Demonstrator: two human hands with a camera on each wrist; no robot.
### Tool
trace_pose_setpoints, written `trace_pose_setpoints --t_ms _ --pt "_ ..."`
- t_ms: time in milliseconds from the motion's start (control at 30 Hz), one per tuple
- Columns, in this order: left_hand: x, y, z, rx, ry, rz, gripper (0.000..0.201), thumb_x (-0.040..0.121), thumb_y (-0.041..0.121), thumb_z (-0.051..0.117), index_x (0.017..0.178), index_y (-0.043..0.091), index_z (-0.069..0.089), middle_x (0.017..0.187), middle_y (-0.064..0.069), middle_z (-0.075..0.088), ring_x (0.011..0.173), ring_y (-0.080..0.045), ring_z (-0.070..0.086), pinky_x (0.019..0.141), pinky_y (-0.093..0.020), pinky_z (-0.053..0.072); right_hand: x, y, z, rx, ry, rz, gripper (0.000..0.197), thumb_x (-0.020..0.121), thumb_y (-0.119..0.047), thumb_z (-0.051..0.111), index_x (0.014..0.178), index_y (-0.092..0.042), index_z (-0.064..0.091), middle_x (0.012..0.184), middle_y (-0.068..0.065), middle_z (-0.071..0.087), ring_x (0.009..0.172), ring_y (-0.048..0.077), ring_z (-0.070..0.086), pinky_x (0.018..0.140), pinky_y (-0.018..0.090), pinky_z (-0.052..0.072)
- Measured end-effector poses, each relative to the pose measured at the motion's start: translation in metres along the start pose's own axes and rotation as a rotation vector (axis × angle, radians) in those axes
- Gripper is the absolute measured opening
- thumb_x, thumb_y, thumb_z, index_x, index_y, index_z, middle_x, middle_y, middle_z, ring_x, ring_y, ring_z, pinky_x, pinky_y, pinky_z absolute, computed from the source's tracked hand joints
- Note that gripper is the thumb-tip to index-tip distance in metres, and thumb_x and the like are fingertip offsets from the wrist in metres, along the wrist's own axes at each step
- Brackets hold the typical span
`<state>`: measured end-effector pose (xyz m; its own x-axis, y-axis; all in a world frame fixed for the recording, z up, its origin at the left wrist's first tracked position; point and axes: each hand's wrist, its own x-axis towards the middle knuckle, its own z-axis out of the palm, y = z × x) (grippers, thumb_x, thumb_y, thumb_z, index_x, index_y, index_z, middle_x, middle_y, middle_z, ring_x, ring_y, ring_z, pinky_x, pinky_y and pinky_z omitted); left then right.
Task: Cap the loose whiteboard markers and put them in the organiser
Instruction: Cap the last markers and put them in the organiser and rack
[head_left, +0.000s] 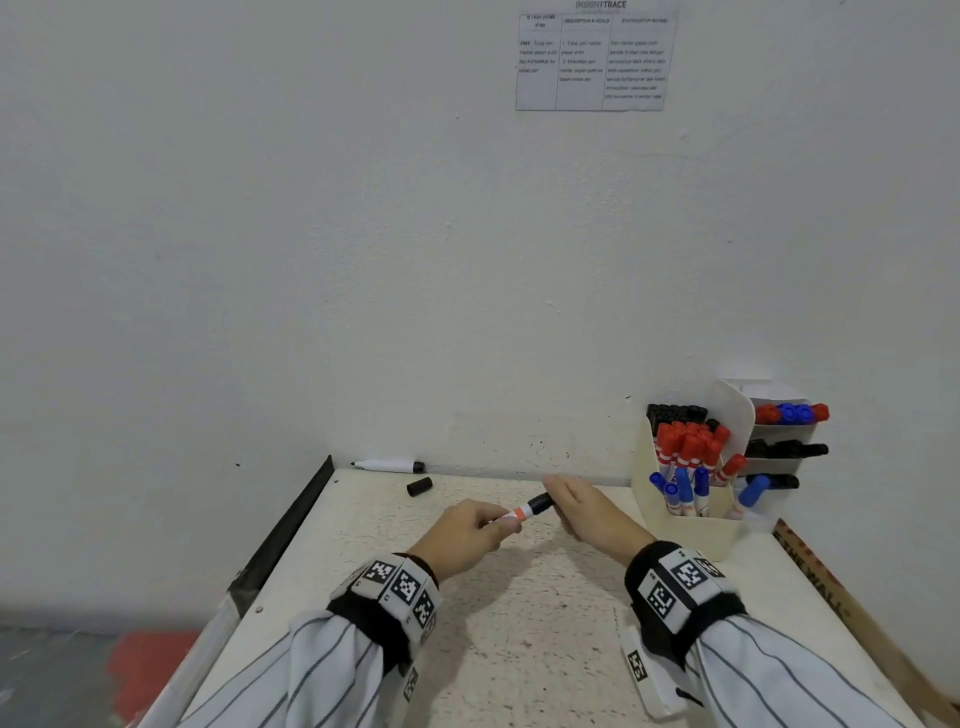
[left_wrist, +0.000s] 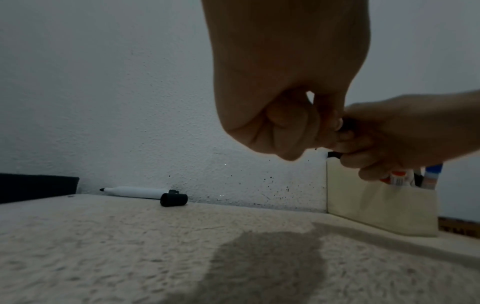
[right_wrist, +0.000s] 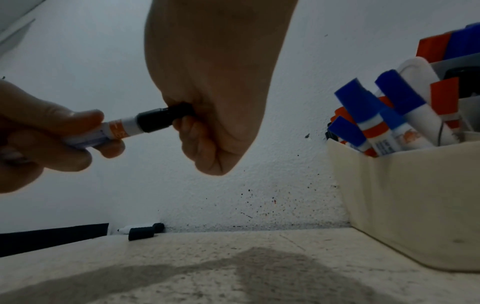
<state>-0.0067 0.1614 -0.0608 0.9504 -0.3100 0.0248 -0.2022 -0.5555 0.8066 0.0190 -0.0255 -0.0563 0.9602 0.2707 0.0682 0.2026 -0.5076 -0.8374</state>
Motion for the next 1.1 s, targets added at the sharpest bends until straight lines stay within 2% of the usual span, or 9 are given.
trace_pose_setpoints --t_ms 67,100,233,333,467,567,700,933,1100 --pt "-0.002 0.005 -0.002 -0.019 -0.049 -0.054 0.032 0.096 0.038 0.046 0.101 0.016 0.068 0.061 0.009 0.044 0.038 0.003 0.039 0.043 -0.012 0.03 -0.004 0.002 -0.002 0.035 -0.036 -0.005 0.033 0.101 -0.035 0.033 0.074 -0.018 0.041 0.061 -0.007 0.035 0.05 0.008 0.029 0.049 0.022 0.024" --pt "-0.002 0.006 -0.002 0.002 -0.043 -0.046 0.031 0.096 0.039 0.046 0.101 0.016 0.068 0.061 0.009 0.044 0.042 0.003 0.041 0.047 -0.015 0.032 -0.006 0.003 -0.003 0.023 -0.036 -0.007 0.033 0.1 -0.036 0.033 0.073 -0.02 0.042 0.06 -0.007 0.035 0.049 0.006 0.03 0.049 0.021 0.024" --pt "-0.003 0.006 0.0 0.374 0.131 0.053 0.026 0.094 0.044 0.048 0.107 0.031 0.066 0.073 0.006 0.06 0.066 -0.011 0.051 0.062 -0.027 0.037 -0.007 0.004 -0.004 -0.078 0.023 0.021 0.045 0.099 -0.045 0.031 0.061 -0.02 0.037 0.048 -0.01 0.033 0.039 0.003 0.028 0.051 0.023 0.024" --pt "-0.006 0.007 0.003 0.56 0.238 0.102 0.025 0.094 0.046 0.045 0.106 0.034 0.064 0.078 0.003 0.064 0.072 -0.016 0.056 0.058 -0.024 0.038 -0.007 0.003 -0.004 -0.05 0.036 0.048 0.05 0.099 -0.047 0.028 0.057 -0.02 0.035 0.04 -0.011 0.03 0.036 0.004 0.026 0.049 0.024 0.023" --pt "-0.004 0.009 0.002 0.44 0.132 0.091 0.027 0.094 0.044 0.046 0.102 0.027 0.066 0.06 0.009 0.045 0.061 -0.012 0.044 0.052 -0.024 0.028 -0.009 0.004 -0.003 -0.017 0.033 0.019 0.049 0.1 -0.042 0.028 0.059 -0.018 0.036 0.042 -0.011 0.032 0.037 0.004 0.026 0.049 0.024 0.022" --pt "0.002 0.01 0.0 0.356 0.069 0.052 0.029 0.093 0.043 0.047 0.099 0.023 0.068 0.059 0.009 0.043 0.057 -0.01 0.042 0.055 -0.025 0.028 -0.01 0.008 -0.002 0.019 0.034 -0.004 0.046 0.1 -0.04 0.029 0.061 -0.017 0.037 0.047 -0.008 0.033 0.038 0.003 0.027 0.05 0.023 0.023" --pt "0.004 0.009 0.0 0.374 0.069 0.051 0.027 0.093 0.045 0.047 0.101 0.029 0.067 0.06 0.01 0.046 0.06 -0.01 0.044 0.055 -0.024 0.03 -0.009 0.012 0.0 0.025 0.051 -0.002 0.046 0.099 -0.041 0.031 0.06 -0.018 0.038 0.047 -0.01 0.034 0.038 0.002 0.028 0.051 0.023 0.024" --pt "0.007 -0.006 0.007 0.218 0.087 0.044 0.023 0.089 0.04 0.056 0.107 0.032 0.067 0.085 0.001 0.066 0.077 -0.015 0.059 0.071 -0.029 0.044 -0.006 0.016 0.002 -0.075 0.051 -0.007 0.04 0.097 -0.042 0.039 0.07 -0.014 0.047 0.056 -0.004 0.042 0.051 0.01 0.035 0.052 0.023 0.027" --pt "0.018 -0.015 0.012 0.042 0.125 0.055 0.031 0.09 0.029 0.059 0.121 0.023 0.063 0.098 0.005 0.062 0.077 -0.001 0.052 0.066 -0.008 0.036 -0.004 0.013 0.001 0.093 0.15 0.007 0.029 0.095 -0.033 0.051 0.082 -0.008 0.056 0.066 0.0 0.063 0.045 0.008 0.049 0.046 0.02 0.039"
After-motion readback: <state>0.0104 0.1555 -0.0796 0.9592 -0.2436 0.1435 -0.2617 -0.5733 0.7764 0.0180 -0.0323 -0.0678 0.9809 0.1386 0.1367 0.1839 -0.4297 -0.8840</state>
